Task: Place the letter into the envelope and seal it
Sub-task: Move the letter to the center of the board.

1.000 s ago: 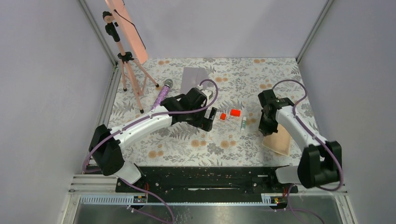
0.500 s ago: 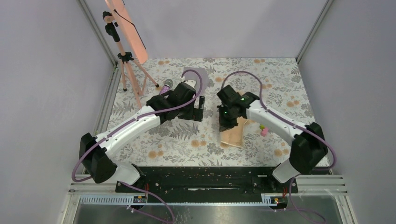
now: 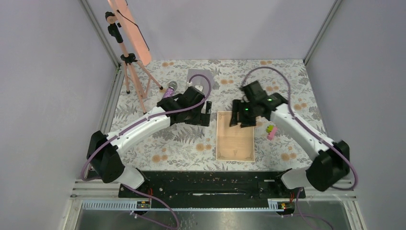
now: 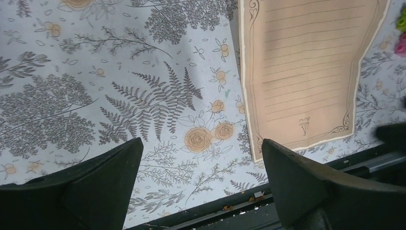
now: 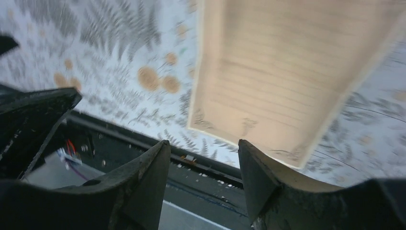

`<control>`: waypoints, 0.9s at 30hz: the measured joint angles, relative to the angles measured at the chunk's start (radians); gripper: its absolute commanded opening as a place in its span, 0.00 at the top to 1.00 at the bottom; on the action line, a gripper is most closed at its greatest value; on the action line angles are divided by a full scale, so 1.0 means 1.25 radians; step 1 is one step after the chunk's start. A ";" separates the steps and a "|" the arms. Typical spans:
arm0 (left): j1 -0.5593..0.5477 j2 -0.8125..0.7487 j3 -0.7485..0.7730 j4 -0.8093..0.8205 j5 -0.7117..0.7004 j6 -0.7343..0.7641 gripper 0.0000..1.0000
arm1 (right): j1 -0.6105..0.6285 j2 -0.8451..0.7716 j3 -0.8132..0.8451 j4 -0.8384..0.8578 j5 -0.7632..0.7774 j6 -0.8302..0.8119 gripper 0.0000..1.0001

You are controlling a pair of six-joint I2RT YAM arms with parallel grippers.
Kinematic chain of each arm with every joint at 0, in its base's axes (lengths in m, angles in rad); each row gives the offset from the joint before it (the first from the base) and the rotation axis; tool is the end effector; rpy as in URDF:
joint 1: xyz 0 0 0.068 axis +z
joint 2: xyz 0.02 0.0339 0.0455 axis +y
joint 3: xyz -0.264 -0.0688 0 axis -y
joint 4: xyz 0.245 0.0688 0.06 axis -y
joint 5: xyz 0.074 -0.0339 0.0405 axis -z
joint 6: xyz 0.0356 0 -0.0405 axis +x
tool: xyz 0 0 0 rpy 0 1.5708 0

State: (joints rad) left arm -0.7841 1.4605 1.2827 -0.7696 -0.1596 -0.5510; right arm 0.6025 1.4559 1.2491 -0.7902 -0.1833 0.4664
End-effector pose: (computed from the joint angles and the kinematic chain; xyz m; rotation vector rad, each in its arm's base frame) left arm 0.2209 -0.2124 0.3030 0.2299 2.5253 -0.3464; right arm 0.2443 0.1759 0.2926 -0.2541 2.6619 0.6131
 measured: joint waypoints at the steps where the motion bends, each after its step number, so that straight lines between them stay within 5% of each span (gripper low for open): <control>1: -0.001 0.015 0.004 0.000 0.005 0.001 0.01 | -0.046 -0.038 -0.024 0.000 0.008 0.000 0.38; 9: -0.007 0.143 0.023 0.070 0.139 0.003 0.02 | -0.314 -0.173 -0.216 0.033 0.038 0.017 0.07; 14: -0.002 0.216 0.038 0.120 0.224 0.007 0.02 | -0.399 -0.154 -0.315 0.122 -0.065 0.023 0.04; 27: 0.055 0.265 -0.025 0.178 0.326 0.009 0.01 | -0.405 -0.047 -0.414 0.338 -0.157 0.024 0.05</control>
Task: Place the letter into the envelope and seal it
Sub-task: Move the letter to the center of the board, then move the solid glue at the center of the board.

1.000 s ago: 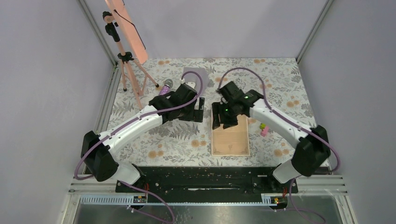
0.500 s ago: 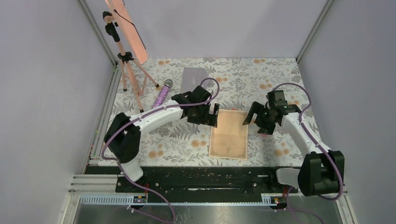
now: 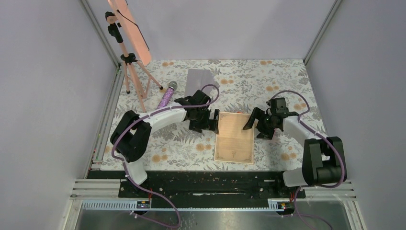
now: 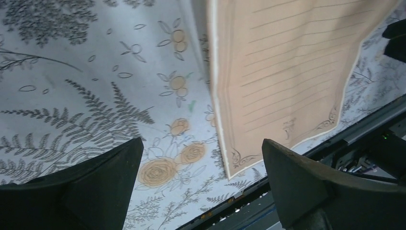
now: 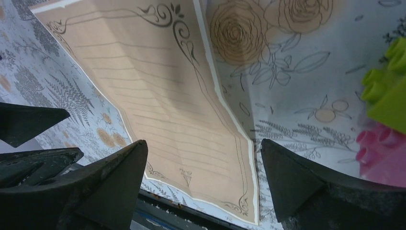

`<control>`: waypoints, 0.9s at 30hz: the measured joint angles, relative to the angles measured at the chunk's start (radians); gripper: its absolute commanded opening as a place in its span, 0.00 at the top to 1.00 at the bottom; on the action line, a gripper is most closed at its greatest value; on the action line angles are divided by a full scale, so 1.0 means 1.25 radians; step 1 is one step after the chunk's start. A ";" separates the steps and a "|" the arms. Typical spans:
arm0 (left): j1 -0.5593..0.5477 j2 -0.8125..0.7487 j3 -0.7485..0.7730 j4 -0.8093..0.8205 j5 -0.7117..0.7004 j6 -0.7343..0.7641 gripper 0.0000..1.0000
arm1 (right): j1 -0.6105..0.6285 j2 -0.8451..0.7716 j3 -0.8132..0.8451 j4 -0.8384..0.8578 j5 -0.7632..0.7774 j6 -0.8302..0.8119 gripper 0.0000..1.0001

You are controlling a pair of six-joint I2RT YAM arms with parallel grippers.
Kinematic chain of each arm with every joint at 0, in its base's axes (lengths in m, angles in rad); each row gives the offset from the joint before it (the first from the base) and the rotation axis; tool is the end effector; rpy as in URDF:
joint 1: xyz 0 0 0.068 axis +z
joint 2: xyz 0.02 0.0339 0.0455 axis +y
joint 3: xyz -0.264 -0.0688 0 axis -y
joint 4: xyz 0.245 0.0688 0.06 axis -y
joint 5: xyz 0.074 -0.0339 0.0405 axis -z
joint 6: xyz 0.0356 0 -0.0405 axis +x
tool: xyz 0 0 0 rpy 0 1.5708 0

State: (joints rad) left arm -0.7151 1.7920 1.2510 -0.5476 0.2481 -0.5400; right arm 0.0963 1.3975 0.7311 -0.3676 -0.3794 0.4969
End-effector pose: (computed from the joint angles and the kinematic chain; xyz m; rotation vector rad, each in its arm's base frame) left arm 0.2730 -0.2487 0.2002 0.3320 2.7955 -0.6902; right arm 0.2564 0.0380 0.1773 0.3905 2.6276 0.7003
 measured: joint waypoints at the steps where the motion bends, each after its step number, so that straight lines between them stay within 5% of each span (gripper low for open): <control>1: 0.006 0.000 -0.008 -0.002 0.001 0.001 0.01 | 0.000 0.007 0.000 0.011 -0.001 -0.002 0.05; 7: 0.023 0.005 -0.033 -0.004 0.002 0.007 0.01 | 0.000 0.053 -0.009 0.070 -0.009 -0.008 0.09; 19: 0.022 0.005 -0.061 0.000 0.004 0.006 0.01 | 0.000 0.007 -0.079 0.119 -0.112 -0.015 0.46; 27: 0.022 0.005 -0.061 0.000 0.004 0.006 0.01 | 0.007 -0.074 -0.125 0.121 -0.194 0.005 0.52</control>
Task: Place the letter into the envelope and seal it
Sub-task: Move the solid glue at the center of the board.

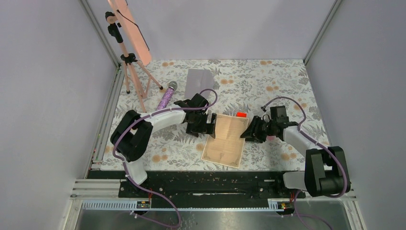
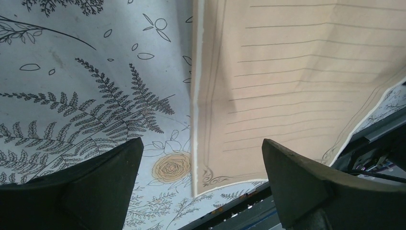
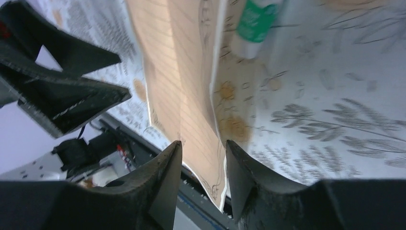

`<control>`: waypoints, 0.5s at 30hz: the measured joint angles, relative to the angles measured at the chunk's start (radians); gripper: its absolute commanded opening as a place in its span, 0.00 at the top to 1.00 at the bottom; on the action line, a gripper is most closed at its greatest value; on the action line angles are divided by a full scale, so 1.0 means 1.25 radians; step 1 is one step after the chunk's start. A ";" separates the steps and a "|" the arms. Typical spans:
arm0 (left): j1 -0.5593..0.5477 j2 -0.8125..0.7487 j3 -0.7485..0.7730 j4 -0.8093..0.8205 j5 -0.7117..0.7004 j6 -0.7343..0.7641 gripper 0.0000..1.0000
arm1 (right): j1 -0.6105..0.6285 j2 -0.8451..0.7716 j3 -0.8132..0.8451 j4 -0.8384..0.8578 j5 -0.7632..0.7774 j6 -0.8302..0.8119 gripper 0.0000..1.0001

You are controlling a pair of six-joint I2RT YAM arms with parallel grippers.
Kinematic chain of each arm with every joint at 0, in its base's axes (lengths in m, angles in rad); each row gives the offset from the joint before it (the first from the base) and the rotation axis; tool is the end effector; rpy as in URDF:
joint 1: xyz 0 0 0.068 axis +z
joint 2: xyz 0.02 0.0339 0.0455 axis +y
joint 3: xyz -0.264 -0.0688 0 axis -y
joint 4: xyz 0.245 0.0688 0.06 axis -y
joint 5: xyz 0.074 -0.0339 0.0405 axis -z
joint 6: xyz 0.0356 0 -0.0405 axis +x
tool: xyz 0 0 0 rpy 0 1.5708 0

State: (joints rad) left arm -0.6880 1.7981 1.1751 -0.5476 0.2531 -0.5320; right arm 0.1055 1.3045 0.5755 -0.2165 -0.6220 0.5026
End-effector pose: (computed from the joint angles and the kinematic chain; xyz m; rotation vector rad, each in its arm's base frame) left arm 0.2691 -0.2328 0.1766 0.2995 2.8749 -0.6370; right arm 0.2300 0.0452 0.1663 0.2426 2.5450 1.0260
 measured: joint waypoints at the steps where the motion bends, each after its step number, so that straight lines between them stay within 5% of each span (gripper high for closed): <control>1: 0.000 0.000 0.000 0.000 0.000 0.000 0.01 | 0.008 0.000 -0.001 0.003 -0.013 0.003 0.50; 9: 0.000 0.000 0.001 -0.011 -0.006 0.005 0.01 | 0.186 0.005 0.015 -0.017 -0.078 0.010 0.46; 15: 0.000 -0.005 0.001 -0.039 -0.019 0.006 0.01 | 0.201 0.045 0.106 -0.142 -0.027 -0.056 0.45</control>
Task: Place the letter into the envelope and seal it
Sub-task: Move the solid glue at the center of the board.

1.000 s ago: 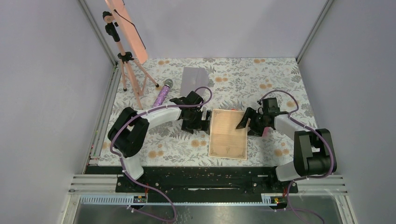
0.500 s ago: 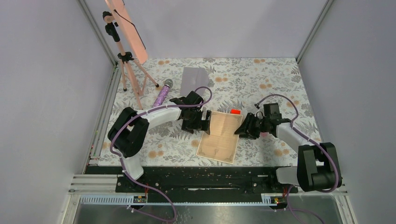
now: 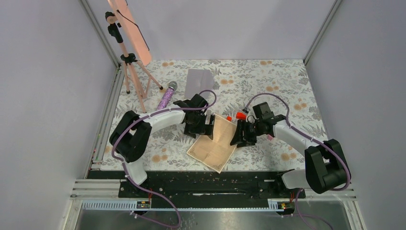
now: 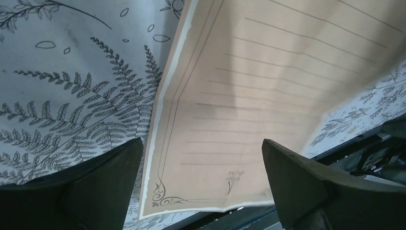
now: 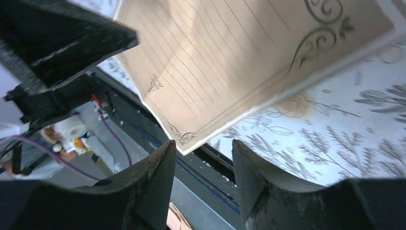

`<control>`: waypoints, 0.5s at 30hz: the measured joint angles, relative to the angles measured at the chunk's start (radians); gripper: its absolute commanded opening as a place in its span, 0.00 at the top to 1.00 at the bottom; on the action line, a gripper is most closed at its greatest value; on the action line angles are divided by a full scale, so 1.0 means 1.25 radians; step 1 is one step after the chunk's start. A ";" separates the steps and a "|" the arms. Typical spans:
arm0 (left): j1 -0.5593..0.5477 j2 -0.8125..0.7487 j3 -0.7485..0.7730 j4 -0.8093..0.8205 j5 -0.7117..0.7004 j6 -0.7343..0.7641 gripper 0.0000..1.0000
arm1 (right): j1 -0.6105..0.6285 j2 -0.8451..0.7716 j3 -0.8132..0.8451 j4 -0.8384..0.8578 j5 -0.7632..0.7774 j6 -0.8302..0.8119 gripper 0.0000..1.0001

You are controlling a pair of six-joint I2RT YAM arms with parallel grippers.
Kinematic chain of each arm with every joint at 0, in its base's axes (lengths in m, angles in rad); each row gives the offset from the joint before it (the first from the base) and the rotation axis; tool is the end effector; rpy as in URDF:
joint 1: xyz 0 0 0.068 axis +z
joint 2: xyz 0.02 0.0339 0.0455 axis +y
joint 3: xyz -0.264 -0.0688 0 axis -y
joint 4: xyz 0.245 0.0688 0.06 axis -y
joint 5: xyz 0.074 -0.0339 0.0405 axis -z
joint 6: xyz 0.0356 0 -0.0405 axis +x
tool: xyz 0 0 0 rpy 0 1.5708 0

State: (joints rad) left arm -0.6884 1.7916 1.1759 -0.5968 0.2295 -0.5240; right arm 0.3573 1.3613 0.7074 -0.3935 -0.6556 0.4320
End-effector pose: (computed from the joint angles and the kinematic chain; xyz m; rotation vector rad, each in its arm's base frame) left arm 0.2656 -0.2290 0.1768 0.3007 2.9067 -0.5782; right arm 0.2239 0.1068 0.1818 -0.1446 2.7004 1.1228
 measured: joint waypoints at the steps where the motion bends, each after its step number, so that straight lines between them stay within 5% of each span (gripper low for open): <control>1: -0.001 -0.004 0.000 -0.005 -0.002 0.000 0.01 | 0.000 -0.001 0.006 -0.012 0.023 -0.002 0.44; 6: -0.013 -0.063 -0.025 -0.023 -0.004 -0.001 0.05 | 0.000 -0.038 0.007 -0.045 0.164 0.030 0.42; 15: -0.080 -0.132 -0.047 -0.021 0.002 -0.036 0.14 | -0.028 -0.141 0.005 -0.050 0.423 0.134 0.57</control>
State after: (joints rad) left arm -0.7883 1.6264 1.1168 -0.6235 0.2321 -0.5690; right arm 0.3225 1.1851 0.7136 -0.4557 -0.1272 0.5995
